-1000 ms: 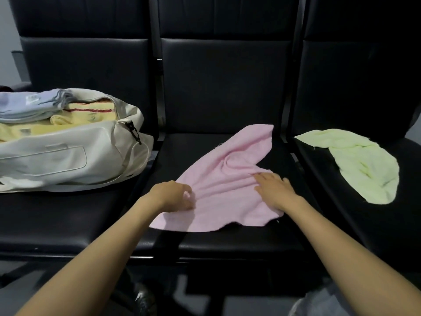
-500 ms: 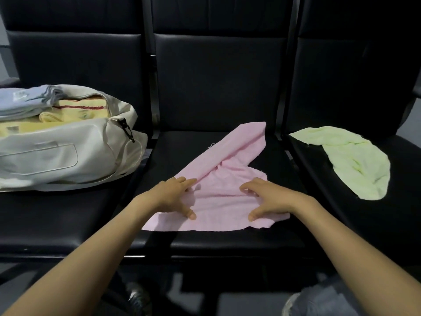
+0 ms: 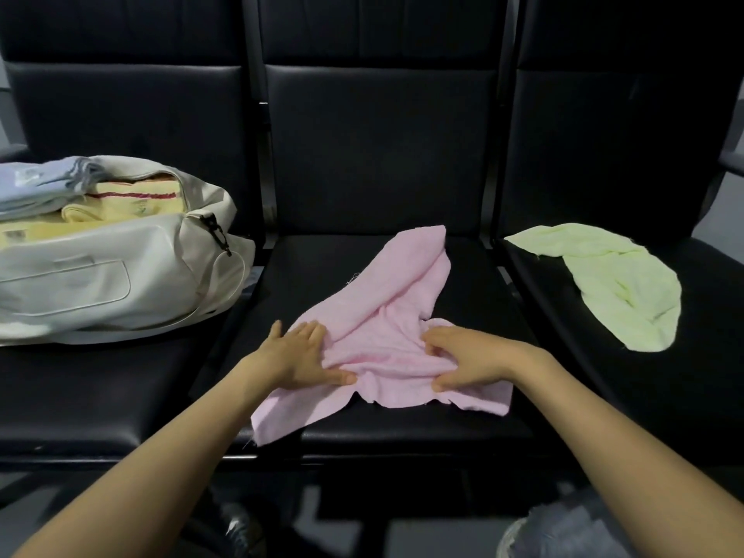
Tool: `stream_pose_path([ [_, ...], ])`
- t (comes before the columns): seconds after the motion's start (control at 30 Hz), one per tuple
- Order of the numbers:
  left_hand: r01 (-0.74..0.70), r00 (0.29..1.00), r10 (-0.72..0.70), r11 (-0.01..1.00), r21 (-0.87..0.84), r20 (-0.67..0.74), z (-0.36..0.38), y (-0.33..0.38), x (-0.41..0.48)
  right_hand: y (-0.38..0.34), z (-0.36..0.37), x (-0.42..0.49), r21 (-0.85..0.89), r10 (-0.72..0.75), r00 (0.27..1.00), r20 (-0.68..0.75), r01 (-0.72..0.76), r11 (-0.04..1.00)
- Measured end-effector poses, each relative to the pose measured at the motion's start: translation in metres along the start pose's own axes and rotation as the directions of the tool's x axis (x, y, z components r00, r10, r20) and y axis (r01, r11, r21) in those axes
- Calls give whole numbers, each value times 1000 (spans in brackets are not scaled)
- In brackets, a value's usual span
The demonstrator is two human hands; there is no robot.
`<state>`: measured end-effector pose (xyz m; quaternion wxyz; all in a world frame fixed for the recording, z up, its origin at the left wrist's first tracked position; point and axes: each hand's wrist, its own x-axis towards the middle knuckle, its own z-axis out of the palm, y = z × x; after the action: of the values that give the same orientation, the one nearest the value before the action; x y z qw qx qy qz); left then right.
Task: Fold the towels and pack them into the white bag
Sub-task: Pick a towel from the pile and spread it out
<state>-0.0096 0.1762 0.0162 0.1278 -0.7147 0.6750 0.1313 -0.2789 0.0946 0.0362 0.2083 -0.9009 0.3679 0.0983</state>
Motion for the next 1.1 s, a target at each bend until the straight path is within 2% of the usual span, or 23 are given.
stream_pose_path([
  [0.13,237,965,-248,963,128,82,1,0,1,8,-2,-2,-12,221,973,59,-221,975],
  [0.23,268,960,-278,936,228,15,0,4,-1,11,-3,-1,-97,348,937,-24,-349,932],
  [0.3,269,963,-254,935,231,-95,-3,7,-1,7,-2,1,-198,325,943,-66,-332,922],
  [0.37,195,973,-167,963,186,-158,-6,6,0,0,-3,3,-253,244,968,-65,-252,934],
  [0.43,-11,979,35,993,120,-200,-5,1,4,-4,-5,4,-227,152,987,-52,-160,961],
  [0.5,-204,964,192,978,-44,-186,-5,-2,7,-5,-3,4,-178,60,996,-61,-70,982],
  [0.57,-216,973,190,951,-220,-130,-6,-2,9,-6,-1,6,-139,-19,997,-70,9,990],
  [0.6,-205,974,176,949,-238,-140,-7,-1,10,-8,0,6,-121,-33,996,-78,24,992],
  [0.67,-183,971,149,966,-181,-187,-7,1,12,-9,2,7,-75,-5,995,-103,-3,997],
  [0.73,-147,977,126,982,-115,-173,-7,5,10,-8,3,9,-39,27,992,-121,-32,999],
  [0.83,-65,988,56,996,-58,-147,-7,13,4,-4,8,15,-104,61,993,-102,-72,992],
  [0.9,-26,976,23,1000,-13,-218,-10,16,2,0,12,18,-144,102,983,-153,-124,982],
  [0.97,-46,947,43,999,-1,-319,-8,13,4,3,12,17,-161,67,965,-252,-110,981],
  [1.03,-143,931,94,983,-113,-354,-4,7,7,2,10,14,-83,-3,959,-283,-21,996],
  [1.1,-198,956,113,930,-310,-270,-3,1,8,-3,9,11,35,25,973,-231,-17,999],
])
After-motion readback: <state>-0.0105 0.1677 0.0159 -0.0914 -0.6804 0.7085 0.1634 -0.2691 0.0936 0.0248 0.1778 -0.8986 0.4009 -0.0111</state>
